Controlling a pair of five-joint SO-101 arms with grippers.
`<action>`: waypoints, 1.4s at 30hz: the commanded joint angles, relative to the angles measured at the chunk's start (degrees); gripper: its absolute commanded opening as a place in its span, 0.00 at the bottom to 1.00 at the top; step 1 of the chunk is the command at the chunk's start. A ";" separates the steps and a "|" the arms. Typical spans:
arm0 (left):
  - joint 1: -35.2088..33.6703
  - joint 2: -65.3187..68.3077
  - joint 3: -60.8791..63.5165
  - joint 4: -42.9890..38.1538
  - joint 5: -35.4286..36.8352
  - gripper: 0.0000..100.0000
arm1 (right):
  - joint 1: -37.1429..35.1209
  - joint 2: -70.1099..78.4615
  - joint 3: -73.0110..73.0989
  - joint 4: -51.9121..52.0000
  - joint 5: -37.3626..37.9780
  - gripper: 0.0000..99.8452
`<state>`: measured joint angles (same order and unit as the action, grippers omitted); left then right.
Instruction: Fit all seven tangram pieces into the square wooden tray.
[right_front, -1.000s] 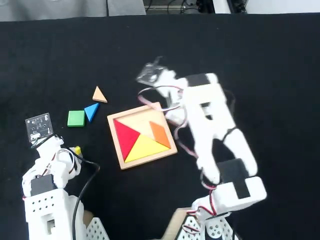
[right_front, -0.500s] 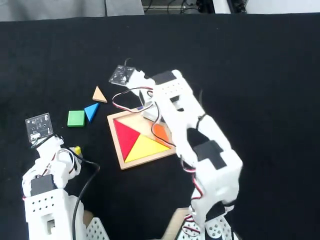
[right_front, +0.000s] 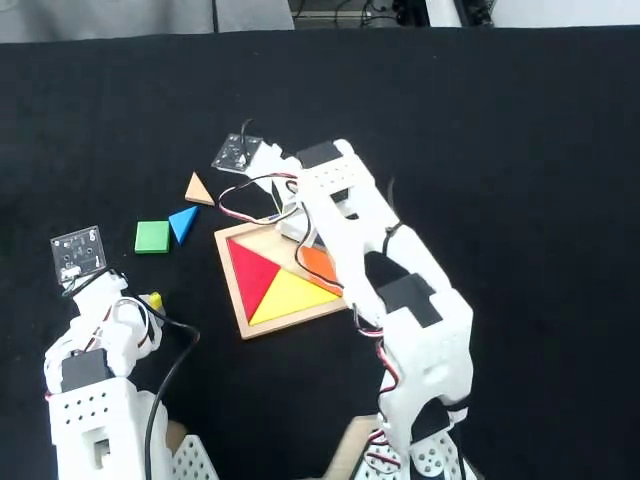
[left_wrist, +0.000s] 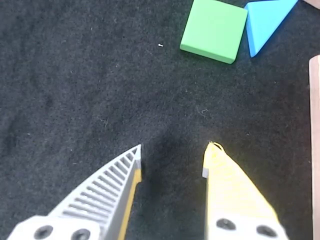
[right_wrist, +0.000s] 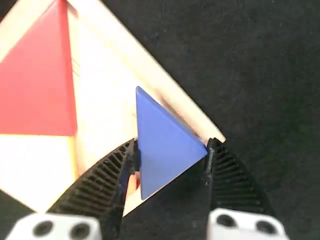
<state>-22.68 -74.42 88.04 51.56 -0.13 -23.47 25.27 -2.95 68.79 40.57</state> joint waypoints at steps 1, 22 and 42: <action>0.75 -0.44 -0.40 -0.79 -0.35 0.21 | -1.93 -0.48 -3.30 2.46 -0.44 0.20; 0.75 -0.44 -0.40 -0.79 -0.35 0.21 | -2.73 -0.57 -3.38 1.76 -0.53 0.34; 0.75 -0.44 -0.40 -0.88 -0.35 0.21 | 1.85 -5.93 -5.41 5.01 -2.11 0.34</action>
<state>-22.68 -74.42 88.04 51.56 -0.13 -23.65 25.27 -3.74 69.67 40.31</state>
